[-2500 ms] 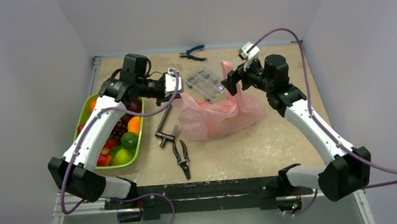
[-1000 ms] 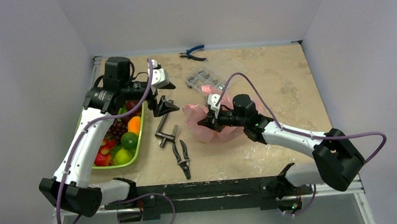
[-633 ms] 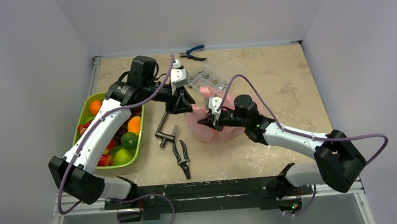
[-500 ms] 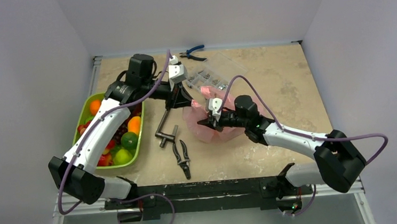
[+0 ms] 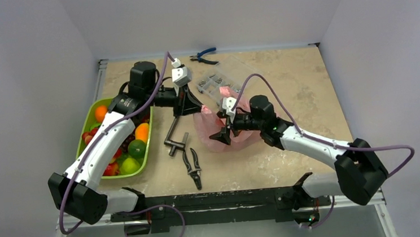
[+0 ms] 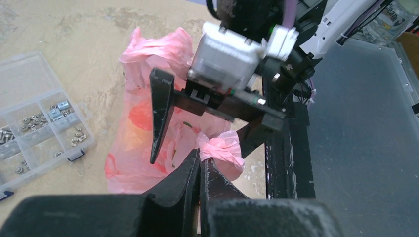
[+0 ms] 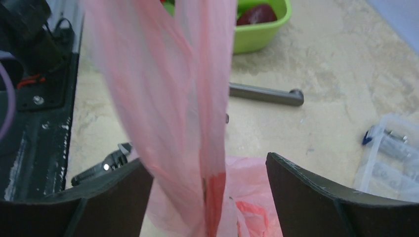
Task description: Place the fake fruits into the plastic bag and tie a complex knot
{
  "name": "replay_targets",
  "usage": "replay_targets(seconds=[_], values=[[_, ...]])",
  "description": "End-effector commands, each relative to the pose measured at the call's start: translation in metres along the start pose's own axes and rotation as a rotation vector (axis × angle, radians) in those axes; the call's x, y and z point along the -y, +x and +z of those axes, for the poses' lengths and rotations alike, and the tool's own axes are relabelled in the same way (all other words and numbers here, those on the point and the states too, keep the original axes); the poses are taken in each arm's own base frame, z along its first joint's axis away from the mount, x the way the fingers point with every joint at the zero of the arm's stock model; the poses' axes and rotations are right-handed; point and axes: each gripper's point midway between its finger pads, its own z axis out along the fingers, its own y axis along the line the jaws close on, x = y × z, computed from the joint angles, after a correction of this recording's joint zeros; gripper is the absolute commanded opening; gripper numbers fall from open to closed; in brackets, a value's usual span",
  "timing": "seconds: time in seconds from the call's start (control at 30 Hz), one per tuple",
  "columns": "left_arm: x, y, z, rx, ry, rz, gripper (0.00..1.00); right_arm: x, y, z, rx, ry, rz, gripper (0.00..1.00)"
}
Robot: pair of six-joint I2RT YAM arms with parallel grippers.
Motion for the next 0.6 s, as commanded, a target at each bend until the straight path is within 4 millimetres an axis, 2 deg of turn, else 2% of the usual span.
replay_targets(seconds=[0.0, 0.13, 0.2, 0.27, 0.33, 0.47, 0.57], values=[[0.0, -0.018, -0.004, 0.049, -0.021, 0.066, 0.0, -0.005, -0.082, -0.014, 0.18, -0.011, 0.044, 0.91], [-0.007, -0.025, -0.001, 0.071, -0.051, 0.02, 0.0, 0.001, -0.097, -0.007, 0.232, -0.009, 0.09, 0.97], [-0.011, -0.03, 0.0, 0.089, -0.074, -0.013, 0.0, 0.004, -0.097, 0.001, 0.259, -0.011, 0.097, 0.97], [-0.013, -0.037, 0.0, 0.114, -0.087, -0.054, 0.0, 0.008, -0.088, 0.013, 0.268, -0.011, 0.111, 0.92], [-0.016, -0.044, 0.001, 0.141, -0.103, -0.087, 0.0, 0.014, -0.072, 0.025, 0.257, 0.001, 0.121, 0.8], [-0.021, -0.054, 0.001, 0.19, -0.141, -0.204, 0.0, 0.019, -0.025, 0.039, 0.199, 0.021, 0.116, 0.4], [-0.028, -0.051, 0.0, 0.224, -0.19, -0.288, 0.0, 0.015, 0.001, 0.04, 0.158, 0.018, 0.092, 0.22]])
